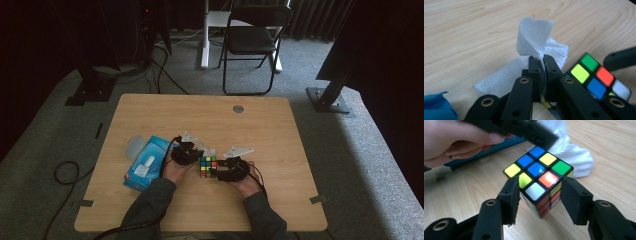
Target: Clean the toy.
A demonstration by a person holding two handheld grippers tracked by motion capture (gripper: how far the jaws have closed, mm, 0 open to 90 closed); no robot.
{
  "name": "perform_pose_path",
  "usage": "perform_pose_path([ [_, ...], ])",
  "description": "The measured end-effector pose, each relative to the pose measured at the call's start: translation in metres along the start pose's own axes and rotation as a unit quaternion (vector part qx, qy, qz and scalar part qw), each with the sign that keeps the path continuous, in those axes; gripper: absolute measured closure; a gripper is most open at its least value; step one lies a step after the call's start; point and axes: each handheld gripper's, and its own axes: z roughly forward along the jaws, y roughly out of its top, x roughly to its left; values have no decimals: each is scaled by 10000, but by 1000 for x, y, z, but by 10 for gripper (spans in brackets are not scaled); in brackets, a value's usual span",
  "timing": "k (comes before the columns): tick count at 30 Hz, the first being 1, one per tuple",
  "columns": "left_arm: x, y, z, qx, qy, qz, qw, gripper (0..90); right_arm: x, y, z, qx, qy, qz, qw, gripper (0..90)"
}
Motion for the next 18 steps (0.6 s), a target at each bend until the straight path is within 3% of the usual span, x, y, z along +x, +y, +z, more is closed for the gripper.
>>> perform_pose_path([
  [5,-3,-5,-2,43,-93,47,9999,867,-10,-1,-5,-108,-94,192,9997,519],
  [13,-11,-16,-12,38,-145,31,9999,866,-22,-2,-10,-348,-525,654,9959,574],
  [14,-12,-18,-13,24,-110,47,9999,862,-23,-2,-10,-389,-526,696,9954,574],
  [18,-12,-21,-13,111,433,94,9990,810,-21,1,-8,-519,-524,871,9935,580],
])
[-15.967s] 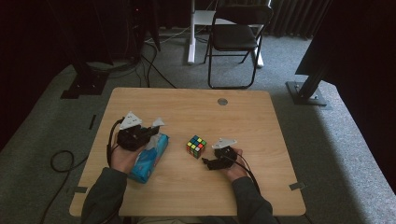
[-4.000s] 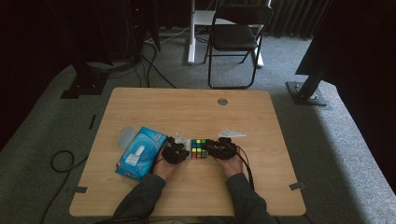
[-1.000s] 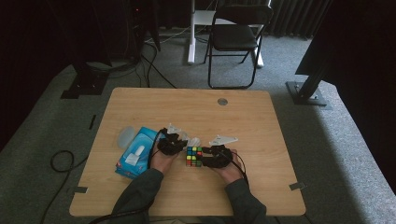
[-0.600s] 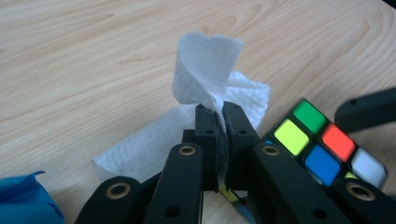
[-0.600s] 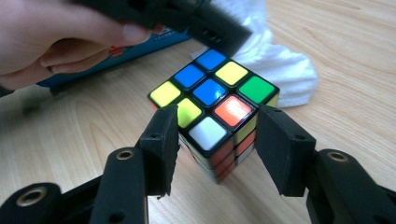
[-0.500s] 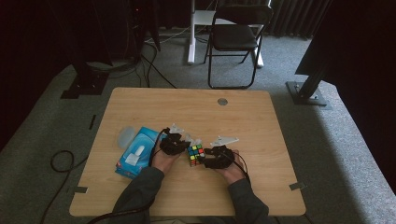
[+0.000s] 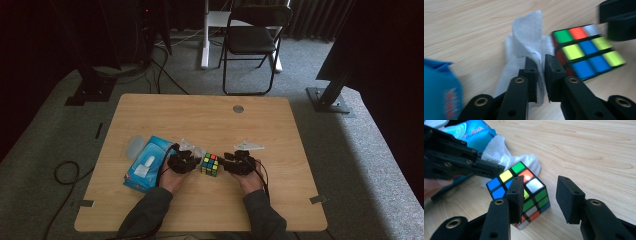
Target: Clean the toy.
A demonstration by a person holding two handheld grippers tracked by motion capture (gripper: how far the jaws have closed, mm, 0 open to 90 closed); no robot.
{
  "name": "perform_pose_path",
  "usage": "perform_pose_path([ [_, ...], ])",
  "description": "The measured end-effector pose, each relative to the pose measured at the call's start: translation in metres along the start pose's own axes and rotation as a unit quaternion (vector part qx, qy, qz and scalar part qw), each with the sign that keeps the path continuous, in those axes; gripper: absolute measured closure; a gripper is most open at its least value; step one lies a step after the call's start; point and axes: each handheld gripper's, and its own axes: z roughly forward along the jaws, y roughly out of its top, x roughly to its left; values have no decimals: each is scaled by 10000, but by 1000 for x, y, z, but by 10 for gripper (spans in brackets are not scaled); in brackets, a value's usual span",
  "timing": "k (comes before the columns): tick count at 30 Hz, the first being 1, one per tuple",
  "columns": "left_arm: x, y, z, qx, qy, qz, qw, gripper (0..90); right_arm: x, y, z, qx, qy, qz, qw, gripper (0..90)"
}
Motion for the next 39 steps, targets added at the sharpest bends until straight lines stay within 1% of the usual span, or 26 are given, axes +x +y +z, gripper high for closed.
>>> perform_pose_path([
  [1,0,-1,2,62,118,49,9999,799,1,1,1,-16,11,34,10000,585],
  [3,-1,-3,6,184,285,105,9994,754,1,1,3,12,-7,64,10000,610],
  [4,-2,-4,8,219,329,109,9992,722,2,1,5,46,-24,94,9999,628],
  [6,-1,-5,10,254,336,95,9991,678,2,1,5,41,-1,116,9999,640],
  [7,-1,-8,16,339,316,19,9989,678,2,1,6,30,6,159,9999,646],
  [8,0,-9,18,374,290,4,9989,640,1,2,7,25,-18,231,9997,655],
  [11,0,-10,20,402,214,-17,9990,616,1,2,8,14,2,255,9997,662],
  [14,0,-7,20,537,181,49,9984,592,1,3,10,10,50,290,9996,659],
  [16,-1,-4,21,652,185,140,9976,585,2,4,12,0,18,264,9996,664],
  [17,-2,-3,21,701,192,208,9971,588,2,4,14,14,-3,244,9997,663],
  [18,-3,-3,21,712,152,228,9971,617,3,4,14,3,-36,222,9997,661],
  [21,-7,-4,21,693,-40,225,9973,786,4,7,16,19,-131,107,9999,658],
  [22,-8,-5,21,678,-57,232,9974,840,4,7,16,8,-155,98,9998,659],
  [23,-9,-5,21,676,-86,245,9974,855,4,7,17,-3,-169,101,9998,660],
  [24,-8,-5,21,689,-166,186,9973,864,3,7,17,-17,-183,103,9998,665],
  [26,-7,-6,20,696,-284,130,9971,872,3,8,18,-32,-201,120,9997,664],
  [30,-5,-7,17,590,-343,19,9977,878,2,8,16,1,-291,142,9995,612],
  [31,-5,-7,16,573,-345,29,9978,879,2,8,14,-8,-310,134,9994,604],
  [33,-5,-7,14,478,-345,-9,9983,880,2,7,10,-58,-288,174,9994,596],
  [35,-5,-6,11,378,-358,-19,9986,880,0,7,7,-48,-287,240,9993,596],
  [36,-5,-6,11,378,-358,-19,9986,880,0,7,7,-48,-287,240,9993,596],
  [37,-4,-5,6,263,-375,-25,9989,880,-1,6,6,-36,-274,280,9992,597],
  [39,-3,-2,2,143,-408,-43,9991,880,-3,4,7,11,-246,330,9992,600],
])
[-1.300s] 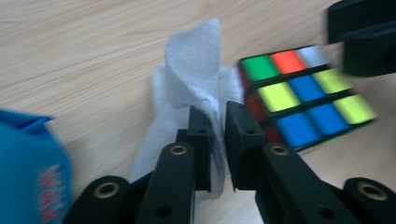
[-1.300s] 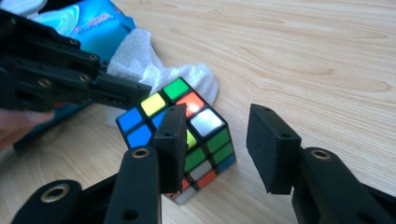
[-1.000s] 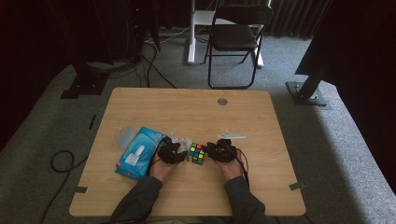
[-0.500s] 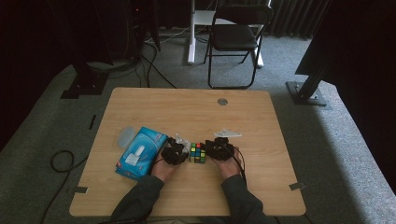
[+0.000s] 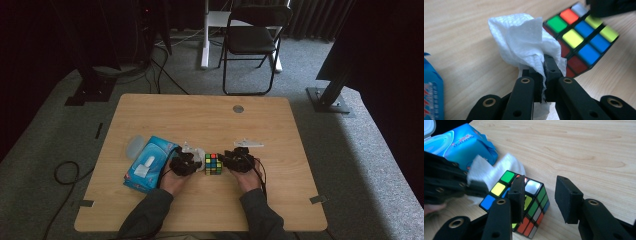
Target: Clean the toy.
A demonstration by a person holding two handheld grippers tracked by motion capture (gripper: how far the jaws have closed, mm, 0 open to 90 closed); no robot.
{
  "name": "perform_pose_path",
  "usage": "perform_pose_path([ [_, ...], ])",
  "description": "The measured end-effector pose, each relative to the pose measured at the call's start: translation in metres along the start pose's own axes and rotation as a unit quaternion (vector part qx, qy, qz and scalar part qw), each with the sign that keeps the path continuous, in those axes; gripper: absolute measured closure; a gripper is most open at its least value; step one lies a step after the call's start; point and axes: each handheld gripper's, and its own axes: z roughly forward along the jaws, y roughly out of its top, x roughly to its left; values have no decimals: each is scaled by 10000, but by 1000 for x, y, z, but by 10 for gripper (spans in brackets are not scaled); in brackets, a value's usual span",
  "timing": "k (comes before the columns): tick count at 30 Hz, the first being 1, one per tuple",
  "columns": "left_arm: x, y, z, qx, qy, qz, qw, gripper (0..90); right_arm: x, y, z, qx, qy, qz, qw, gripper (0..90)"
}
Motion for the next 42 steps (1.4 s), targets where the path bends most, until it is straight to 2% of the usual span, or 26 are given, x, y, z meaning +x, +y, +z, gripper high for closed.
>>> perform_pose_path([
  [4,1,6,-10,-236,-69,-25,9997,880,0,0,2,-2,65,48,10000,605],
  [9,1,13,-12,-344,-62,-30,9994,880,1,0,3,-11,146,46,9999,651],
  [12,1,15,-9,-345,-78,-47,9994,880,2,1,3,5,164,2,9999,677],
  [22,-1,15,-3,-325,-38,-80,9994,879,4,0,3,28,187,11,9998,670],
  [30,1,16,1,-317,0,-114,9994,879,1,0,5,-44,208,149,9997,674],
  [42,0,15,5,-245,46,-69,9997,878,4,-1,6,-61,32,35,10000,670],
])
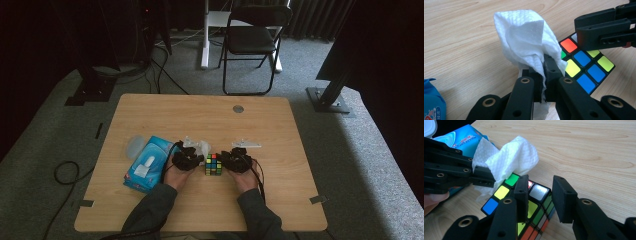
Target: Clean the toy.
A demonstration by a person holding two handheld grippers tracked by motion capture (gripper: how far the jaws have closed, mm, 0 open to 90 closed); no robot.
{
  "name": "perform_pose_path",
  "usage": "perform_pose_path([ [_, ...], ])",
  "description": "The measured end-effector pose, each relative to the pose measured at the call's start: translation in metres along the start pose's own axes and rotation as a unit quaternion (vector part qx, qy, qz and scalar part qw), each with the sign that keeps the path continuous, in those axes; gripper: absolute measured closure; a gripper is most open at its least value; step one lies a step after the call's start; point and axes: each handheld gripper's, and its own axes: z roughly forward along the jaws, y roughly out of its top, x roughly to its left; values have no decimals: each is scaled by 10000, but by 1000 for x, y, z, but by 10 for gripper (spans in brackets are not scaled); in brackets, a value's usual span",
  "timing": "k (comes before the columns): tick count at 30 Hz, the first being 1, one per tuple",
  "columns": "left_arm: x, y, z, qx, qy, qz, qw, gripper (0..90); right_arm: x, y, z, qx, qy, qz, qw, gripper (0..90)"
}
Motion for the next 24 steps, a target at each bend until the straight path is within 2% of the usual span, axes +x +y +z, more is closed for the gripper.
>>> perform_pose_path([
  [9,0,-16,20,452,104,48,9989,877,0,-1,0,-31,5,37,10000,673],
  [14,0,-17,22,464,98,82,9988,876,0,-1,0,-48,-28,30,10000,674],
  [19,1,-17,21,432,84,21,9990,874,0,-1,0,-49,-42,38,10000,675],
  [24,0,-14,14,334,79,30,9994,874,-1,-1,0,-54,-19,61,10000,675],
])
